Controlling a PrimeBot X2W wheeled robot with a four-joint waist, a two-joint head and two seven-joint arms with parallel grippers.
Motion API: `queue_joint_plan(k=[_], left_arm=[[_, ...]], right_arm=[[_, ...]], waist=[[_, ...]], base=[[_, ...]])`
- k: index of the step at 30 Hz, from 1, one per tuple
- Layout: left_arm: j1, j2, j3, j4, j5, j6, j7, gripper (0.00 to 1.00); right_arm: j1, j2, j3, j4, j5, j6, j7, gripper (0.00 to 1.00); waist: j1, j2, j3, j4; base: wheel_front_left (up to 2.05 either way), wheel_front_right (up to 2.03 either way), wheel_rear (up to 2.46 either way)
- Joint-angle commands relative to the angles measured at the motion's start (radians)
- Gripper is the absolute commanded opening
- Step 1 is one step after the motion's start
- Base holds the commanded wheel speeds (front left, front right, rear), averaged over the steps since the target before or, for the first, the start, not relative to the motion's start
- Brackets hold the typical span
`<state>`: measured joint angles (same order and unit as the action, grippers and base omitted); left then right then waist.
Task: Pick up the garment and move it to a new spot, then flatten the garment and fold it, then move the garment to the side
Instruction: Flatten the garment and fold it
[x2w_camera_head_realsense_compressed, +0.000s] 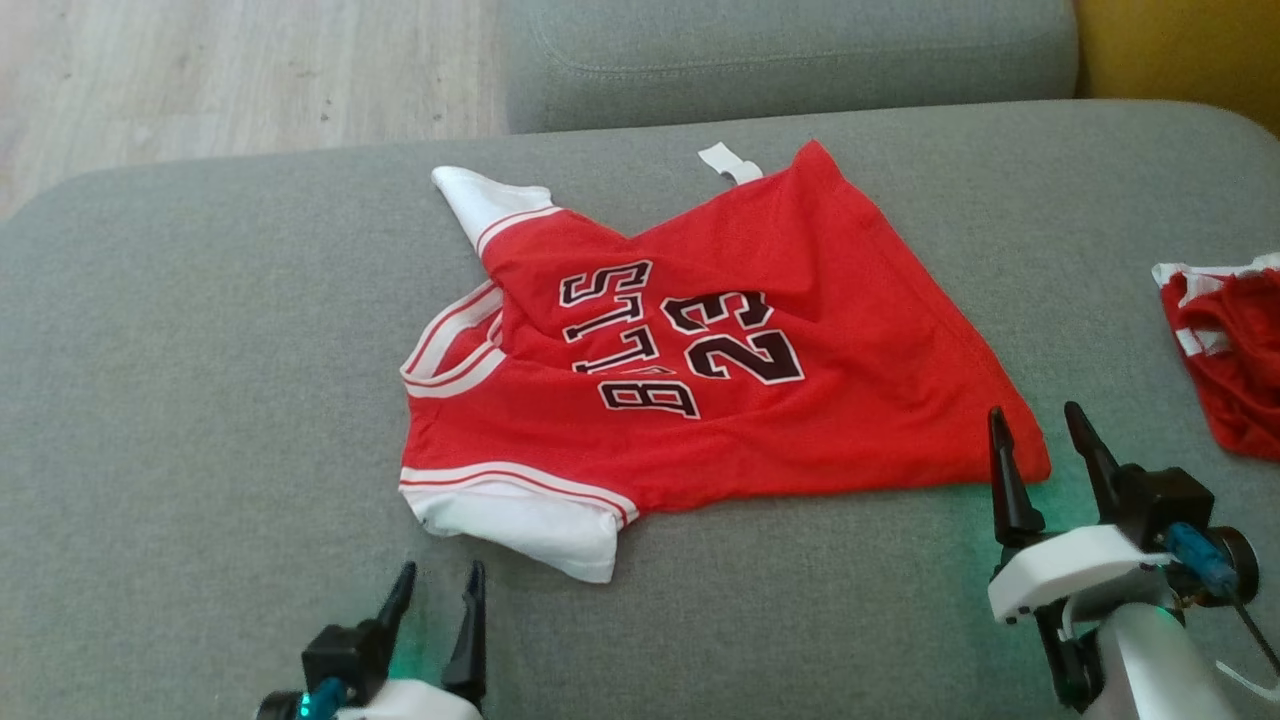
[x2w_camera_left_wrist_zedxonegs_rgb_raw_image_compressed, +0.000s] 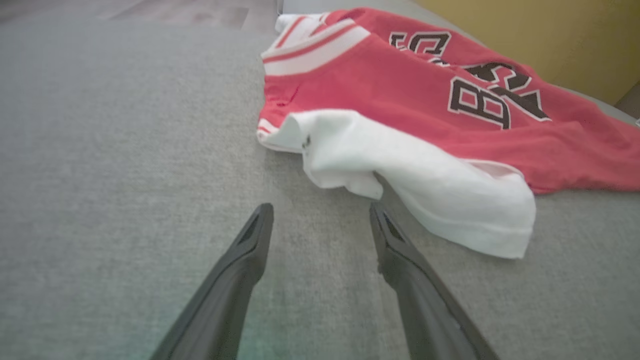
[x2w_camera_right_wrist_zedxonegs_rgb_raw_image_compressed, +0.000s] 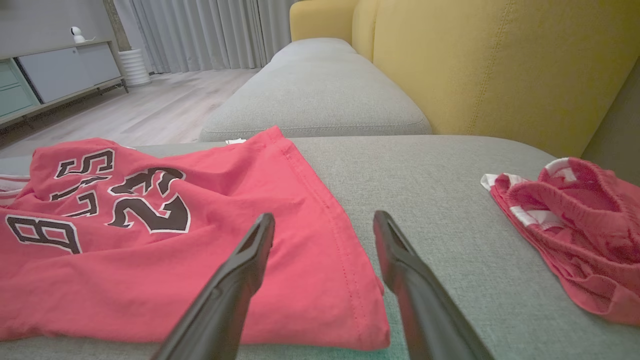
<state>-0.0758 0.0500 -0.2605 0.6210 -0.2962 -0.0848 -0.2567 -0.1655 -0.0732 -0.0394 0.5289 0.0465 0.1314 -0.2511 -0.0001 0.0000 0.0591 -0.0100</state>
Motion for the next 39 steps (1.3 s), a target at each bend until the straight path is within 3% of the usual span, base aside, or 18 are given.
queue_joint_plan(k=[1,20,21,22,39], left_arm=[[-0.025,0.001,0.017,-0.012,-0.011,-0.002,-0.005,1.00],[-0.123,0.000,-0.025,0.003,-0.057,-0.022,-0.005,1.00],[-0.124,0.000,-0.026,0.003,-0.056,-0.023,-0.005,0.44],[-0.124,0.000,-0.026,0.003,-0.055,-0.023,-0.005,0.00],[-0.050,0.000,0.007,-0.119,-0.019,-0.025,-0.005,0.00]], right_arm=[[-0.032,0.003,0.023,-0.026,-0.003,-0.001,-0.011,1.00],[-0.074,-0.022,0.046,-0.017,0.005,-0.001,-0.011,1.00],[-0.075,-0.023,0.045,-0.014,0.005,-0.001,-0.011,1.00],[-0.075,-0.025,0.042,-0.012,0.006,-0.001,-0.011,1.00],[-0.015,-0.036,-0.061,0.051,-0.017,-0.001,-0.011,1.00]], waist=[[0.0001,0.0000,0.006,-0.004],[0.0001,0.0000,0.081,-0.042],[0.0001,0.0000,0.083,-0.044],[0.0001,0.0000,0.085,-0.046],[0.0001,0.0000,0.039,0.016]], base=[[0.00,0.00,0.00],[0.00,0.00,0.00],[0.00,0.00,0.00],[0.00,0.00,0.00],[0.00,0.00,0.00]])
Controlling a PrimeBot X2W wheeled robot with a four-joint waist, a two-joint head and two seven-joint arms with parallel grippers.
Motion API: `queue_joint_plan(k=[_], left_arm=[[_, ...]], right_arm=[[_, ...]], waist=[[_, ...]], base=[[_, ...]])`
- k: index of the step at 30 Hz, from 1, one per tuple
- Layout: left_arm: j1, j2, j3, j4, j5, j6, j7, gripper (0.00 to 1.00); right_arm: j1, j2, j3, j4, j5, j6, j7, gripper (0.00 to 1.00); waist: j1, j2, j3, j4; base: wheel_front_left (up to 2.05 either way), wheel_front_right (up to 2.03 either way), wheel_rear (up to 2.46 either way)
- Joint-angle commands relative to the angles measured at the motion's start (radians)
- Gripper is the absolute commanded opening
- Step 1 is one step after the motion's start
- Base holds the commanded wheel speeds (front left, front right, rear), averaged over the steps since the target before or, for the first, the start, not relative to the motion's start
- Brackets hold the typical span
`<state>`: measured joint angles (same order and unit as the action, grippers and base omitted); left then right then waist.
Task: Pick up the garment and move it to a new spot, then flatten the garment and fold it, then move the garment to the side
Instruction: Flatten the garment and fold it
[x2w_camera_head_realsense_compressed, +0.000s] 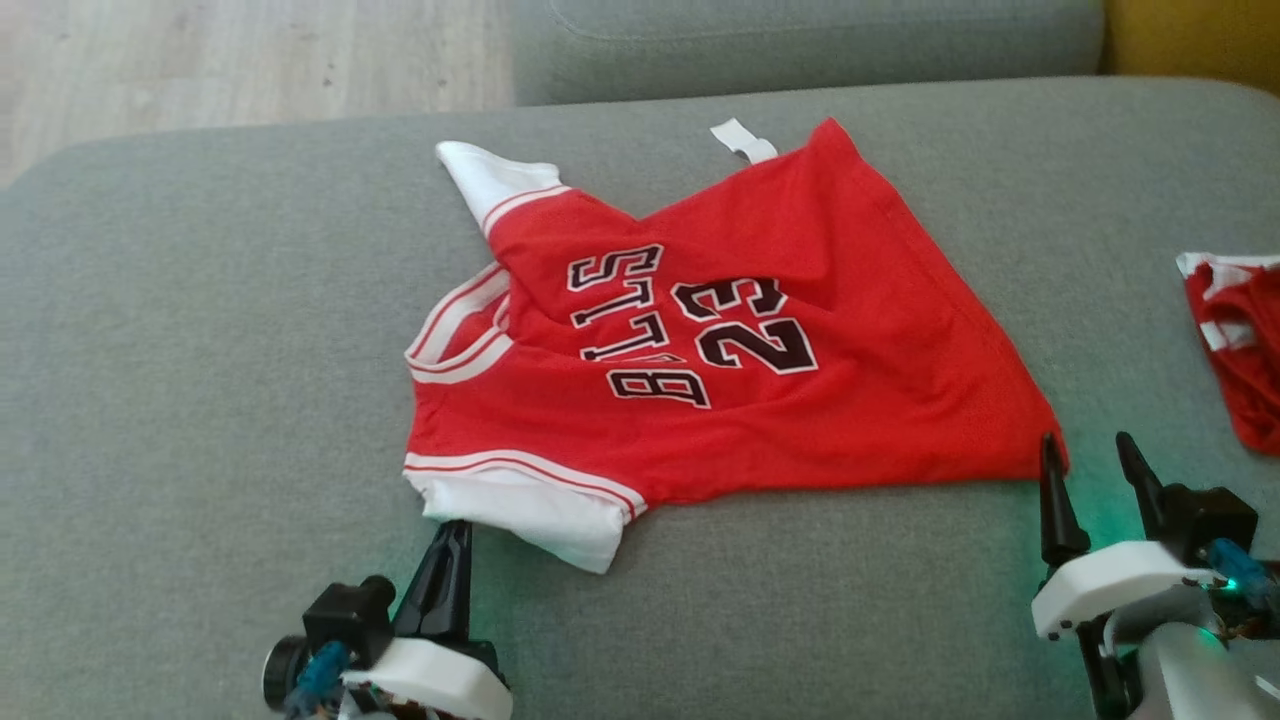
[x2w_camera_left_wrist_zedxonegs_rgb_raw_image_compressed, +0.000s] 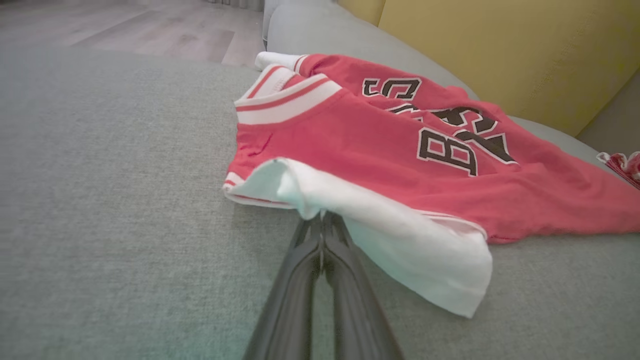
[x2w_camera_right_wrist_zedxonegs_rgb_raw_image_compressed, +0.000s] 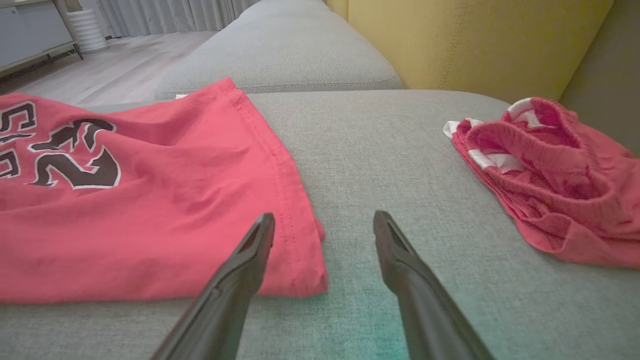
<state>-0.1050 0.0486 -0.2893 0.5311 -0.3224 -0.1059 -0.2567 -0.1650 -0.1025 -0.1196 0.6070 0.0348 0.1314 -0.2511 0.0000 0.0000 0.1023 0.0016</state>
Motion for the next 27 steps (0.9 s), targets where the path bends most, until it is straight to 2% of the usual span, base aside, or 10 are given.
queue_joint_plan(k=[1,8,15,27], left_arm=[[-0.018,0.002,0.036,-0.038,0.011,-0.005,-0.005,0.00],[0.004,0.002,0.051,-0.128,0.037,-0.001,-0.005,0.00],[0.026,0.002,0.064,-0.157,0.063,-0.004,-0.005,0.00],[0.044,0.002,0.058,-0.147,0.046,-0.004,-0.005,0.00]], right_arm=[[-0.014,-0.004,0.019,-0.025,-0.007,-0.001,-0.011,1.00],[-0.003,0.014,0.011,-0.024,-0.010,-0.001,-0.011,1.00],[0.015,0.021,-0.016,-0.013,-0.016,-0.001,-0.011,1.00],[-0.032,0.013,-0.092,0.125,-0.071,-0.001,-0.011,1.00]], waist=[[0.0000,0.0000,-0.010,0.009],[0.0000,0.0000,-0.052,0.040],[0.0000,0.0000,-0.069,0.056],[0.0000,0.0000,-0.034,0.074]], base=[[0.00,0.00,0.00],[0.00,0.00,0.00],[0.00,0.00,0.00],[0.00,0.00,0.00]])
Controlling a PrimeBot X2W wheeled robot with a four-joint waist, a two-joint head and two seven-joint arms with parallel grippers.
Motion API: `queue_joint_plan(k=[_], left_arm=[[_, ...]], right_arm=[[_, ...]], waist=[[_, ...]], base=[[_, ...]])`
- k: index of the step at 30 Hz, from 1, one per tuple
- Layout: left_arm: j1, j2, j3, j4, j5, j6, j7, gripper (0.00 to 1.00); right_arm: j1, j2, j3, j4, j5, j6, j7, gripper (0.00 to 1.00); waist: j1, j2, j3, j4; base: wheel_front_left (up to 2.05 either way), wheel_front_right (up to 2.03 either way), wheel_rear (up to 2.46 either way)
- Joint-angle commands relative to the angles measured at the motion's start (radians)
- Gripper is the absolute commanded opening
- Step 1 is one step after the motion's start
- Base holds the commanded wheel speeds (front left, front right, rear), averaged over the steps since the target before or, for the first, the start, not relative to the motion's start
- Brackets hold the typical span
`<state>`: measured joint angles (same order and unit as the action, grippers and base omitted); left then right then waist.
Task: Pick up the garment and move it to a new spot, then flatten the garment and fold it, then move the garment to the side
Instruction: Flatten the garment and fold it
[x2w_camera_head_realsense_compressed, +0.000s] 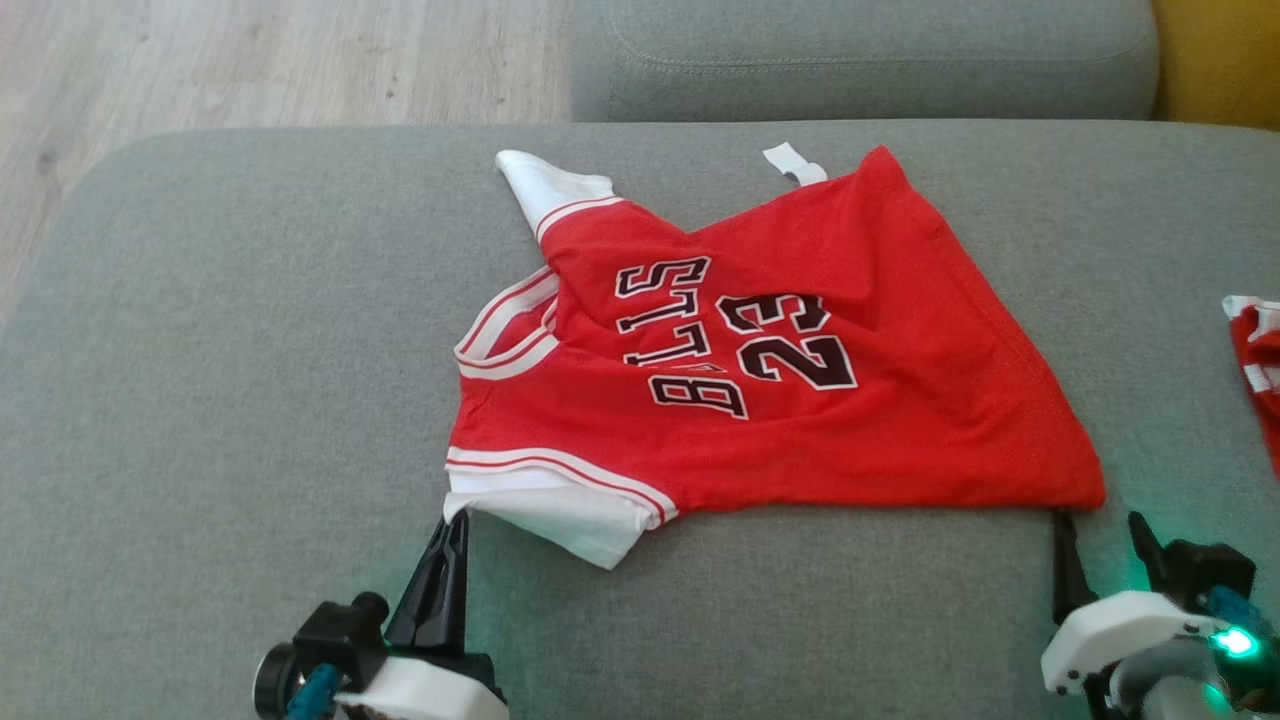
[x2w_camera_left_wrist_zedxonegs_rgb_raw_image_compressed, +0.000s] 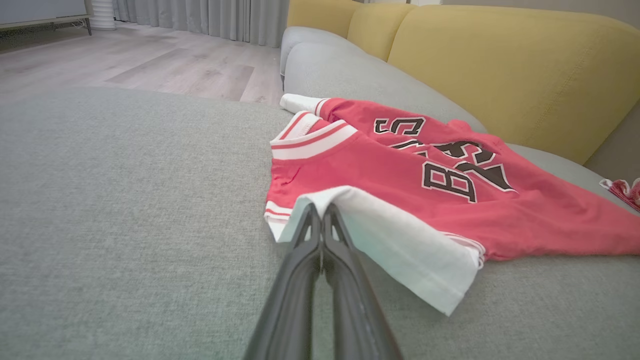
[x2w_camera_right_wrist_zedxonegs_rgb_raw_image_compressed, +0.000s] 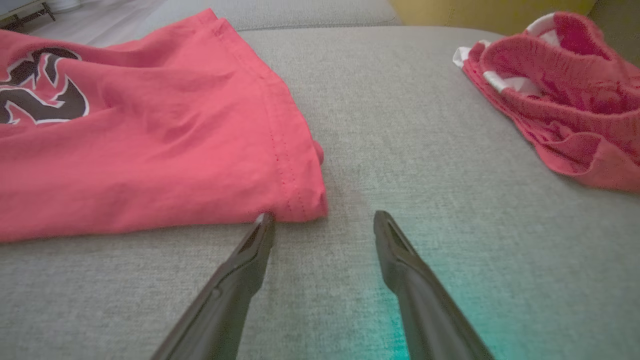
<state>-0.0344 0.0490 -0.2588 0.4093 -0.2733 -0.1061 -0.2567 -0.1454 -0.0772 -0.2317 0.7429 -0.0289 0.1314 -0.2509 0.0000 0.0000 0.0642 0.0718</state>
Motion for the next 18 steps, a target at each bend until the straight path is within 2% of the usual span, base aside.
queue_joint_plan(k=[1,11,18], left_arm=[[-0.028,0.001,0.025,-0.024,-0.005,-0.003,-0.005,0.00],[-0.049,0.001,0.006,-0.014,-0.004,0.000,-0.005,0.00],[-0.047,0.001,0.000,-0.005,-0.002,-0.002,-0.005,0.00]], right_arm=[[-0.060,-0.011,0.018,0.008,-0.008,-0.001,-0.011,1.00],[-0.168,-0.009,0.022,0.152,0.029,-0.001,-0.011,1.00],[-0.175,-0.020,0.033,0.163,0.049,-0.001,-0.011,1.00]], waist=[[0.0000,0.0000,0.006,0.006],[0.0000,0.0000,0.033,0.021],[0.0000,0.0000,0.030,0.034]], base=[[0.00,0.00,0.00],[0.00,0.00,0.00],[0.00,0.00,0.00]])
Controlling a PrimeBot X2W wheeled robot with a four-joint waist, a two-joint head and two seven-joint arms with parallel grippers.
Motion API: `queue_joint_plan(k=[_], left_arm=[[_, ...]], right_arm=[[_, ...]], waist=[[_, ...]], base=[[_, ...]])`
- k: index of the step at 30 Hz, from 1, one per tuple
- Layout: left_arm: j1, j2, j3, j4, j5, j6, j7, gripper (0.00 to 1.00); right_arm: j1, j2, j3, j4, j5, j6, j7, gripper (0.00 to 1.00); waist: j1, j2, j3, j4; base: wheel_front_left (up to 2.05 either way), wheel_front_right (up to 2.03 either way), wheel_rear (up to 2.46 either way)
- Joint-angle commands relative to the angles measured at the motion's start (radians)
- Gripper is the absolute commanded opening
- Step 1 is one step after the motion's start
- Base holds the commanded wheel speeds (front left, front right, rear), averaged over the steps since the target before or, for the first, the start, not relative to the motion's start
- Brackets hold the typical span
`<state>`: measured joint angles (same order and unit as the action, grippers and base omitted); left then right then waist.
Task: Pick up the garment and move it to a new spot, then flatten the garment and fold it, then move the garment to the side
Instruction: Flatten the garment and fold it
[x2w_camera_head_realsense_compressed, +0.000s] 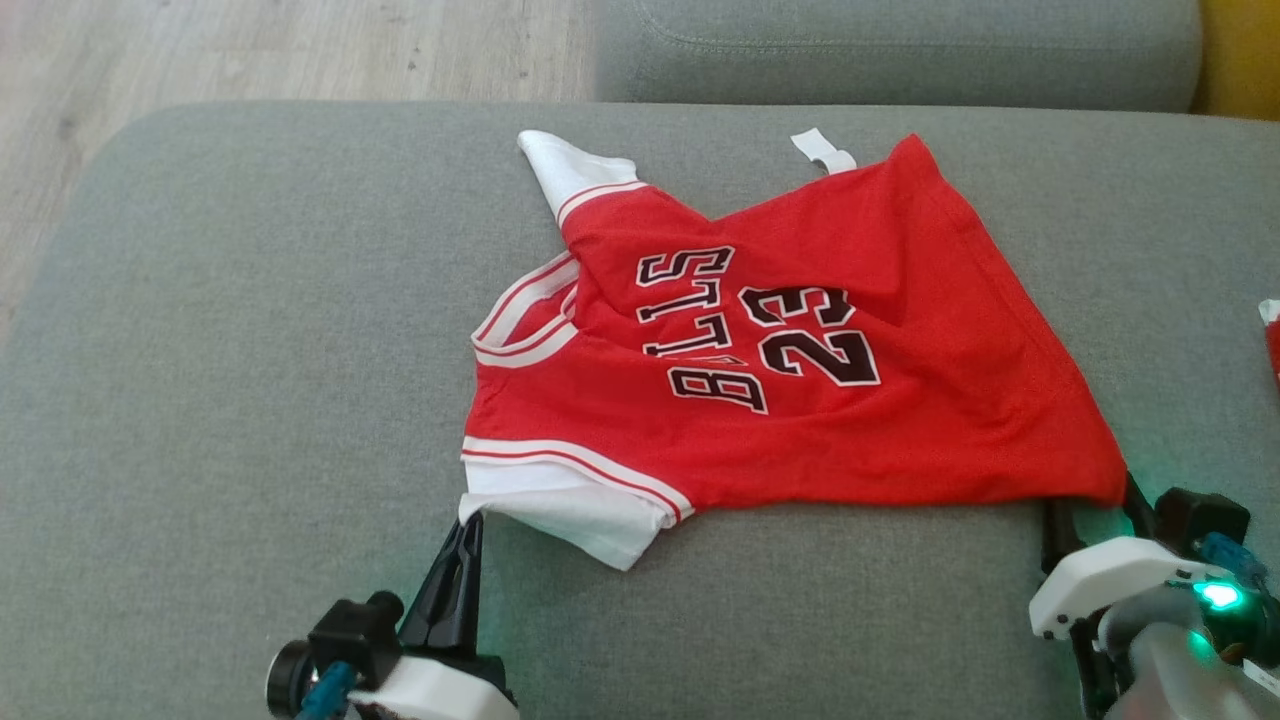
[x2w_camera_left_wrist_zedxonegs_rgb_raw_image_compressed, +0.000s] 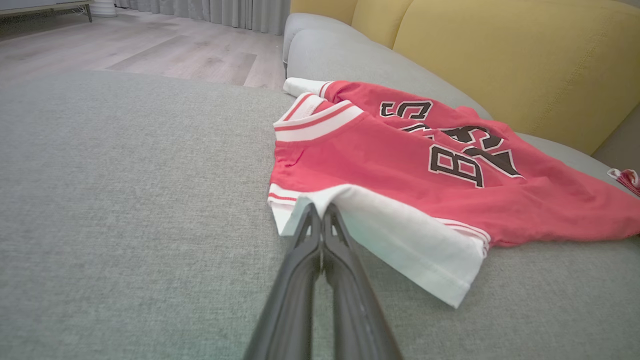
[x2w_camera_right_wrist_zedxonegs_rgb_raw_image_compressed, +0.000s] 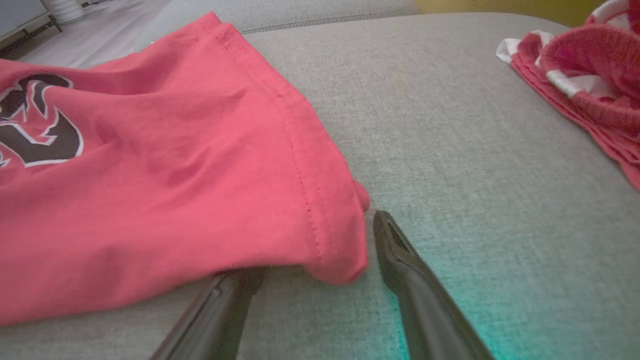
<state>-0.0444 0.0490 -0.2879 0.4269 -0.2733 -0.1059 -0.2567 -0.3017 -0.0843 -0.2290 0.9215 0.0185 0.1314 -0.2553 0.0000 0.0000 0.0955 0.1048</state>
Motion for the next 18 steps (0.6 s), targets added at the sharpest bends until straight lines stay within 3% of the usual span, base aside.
queue_joint_plan(k=[1,9,18], left_arm=[[-0.035,0.001,0.029,-0.021,-0.001,-0.002,-0.005,0.00],[-0.016,0.001,0.040,-0.007,-0.002,-0.005,-0.005,0.00],[-0.013,0.001,0.030,0.007,-0.012,-0.009,-0.005,0.00]], right_arm=[[-0.012,-0.015,0.033,-0.023,0.004,-0.001,-0.006,1.00],[0.039,-0.046,0.065,-0.126,-0.038,-0.001,-0.006,1.00],[0.074,-0.034,0.054,-0.229,-0.128,-0.001,-0.006,1.00]], waist=[[0.0000,0.0000,-0.005,0.001],[0.0000,0.0000,-0.022,-0.010],[0.0000,0.0000,-0.027,-0.012]], base=[[0.00,0.00,0.00],[0.00,0.00,0.00],[0.00,0.00,0.00]])
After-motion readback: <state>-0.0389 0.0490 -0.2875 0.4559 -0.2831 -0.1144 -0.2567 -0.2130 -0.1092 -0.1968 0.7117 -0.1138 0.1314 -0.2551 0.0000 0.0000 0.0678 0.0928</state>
